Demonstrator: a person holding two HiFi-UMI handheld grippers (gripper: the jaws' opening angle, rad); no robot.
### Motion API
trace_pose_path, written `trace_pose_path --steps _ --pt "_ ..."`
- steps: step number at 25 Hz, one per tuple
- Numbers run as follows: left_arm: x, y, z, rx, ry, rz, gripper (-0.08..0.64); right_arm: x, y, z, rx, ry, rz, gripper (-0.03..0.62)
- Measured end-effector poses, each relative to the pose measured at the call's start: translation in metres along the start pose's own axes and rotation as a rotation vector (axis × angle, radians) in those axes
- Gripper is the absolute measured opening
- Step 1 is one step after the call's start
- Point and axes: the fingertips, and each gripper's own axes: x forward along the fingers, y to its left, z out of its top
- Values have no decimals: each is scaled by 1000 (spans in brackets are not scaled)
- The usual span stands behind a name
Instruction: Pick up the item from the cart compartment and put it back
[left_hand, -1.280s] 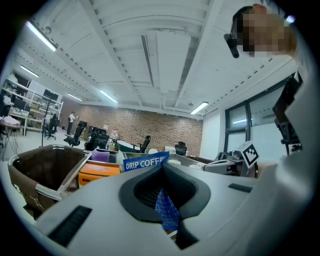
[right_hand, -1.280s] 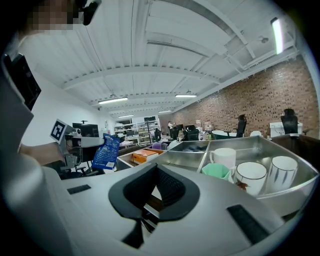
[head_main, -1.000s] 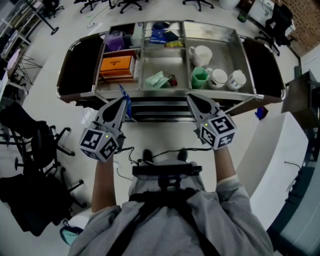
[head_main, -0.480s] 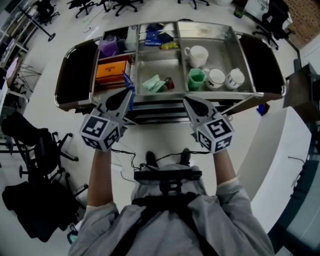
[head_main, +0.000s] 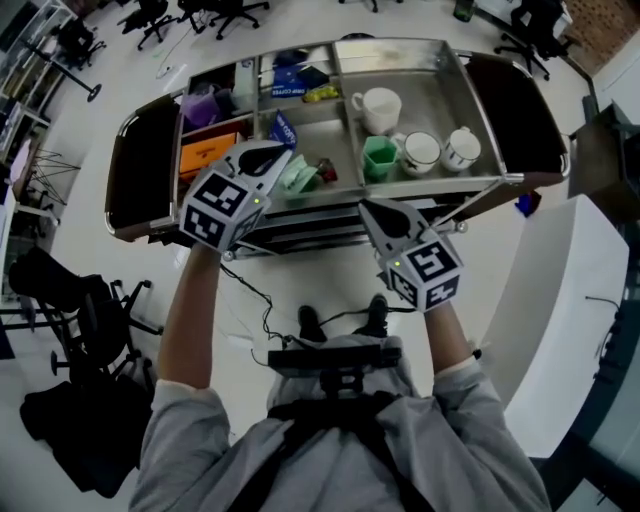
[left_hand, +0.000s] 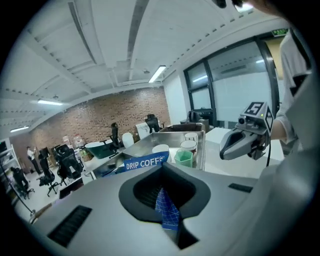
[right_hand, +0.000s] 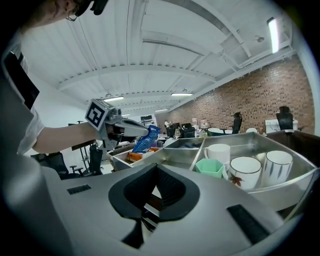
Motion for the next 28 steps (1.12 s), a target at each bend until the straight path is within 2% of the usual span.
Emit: trace_pose_path --steps 6,14,22,28 --pt "54 0 -22 165 160 -83 9 -4 -8 -11 24 5 -14 9" --pt "111 -1 -53 329 327 -174 9 -15 -23 -24 60 16 -44 9" --pt "147 6 -78 434 447 -206 9 -22 -31 -33 91 29 -66 9" --pt "163 2 -94 457 481 -247 11 -23 -36 -37 107 30 -85 9"
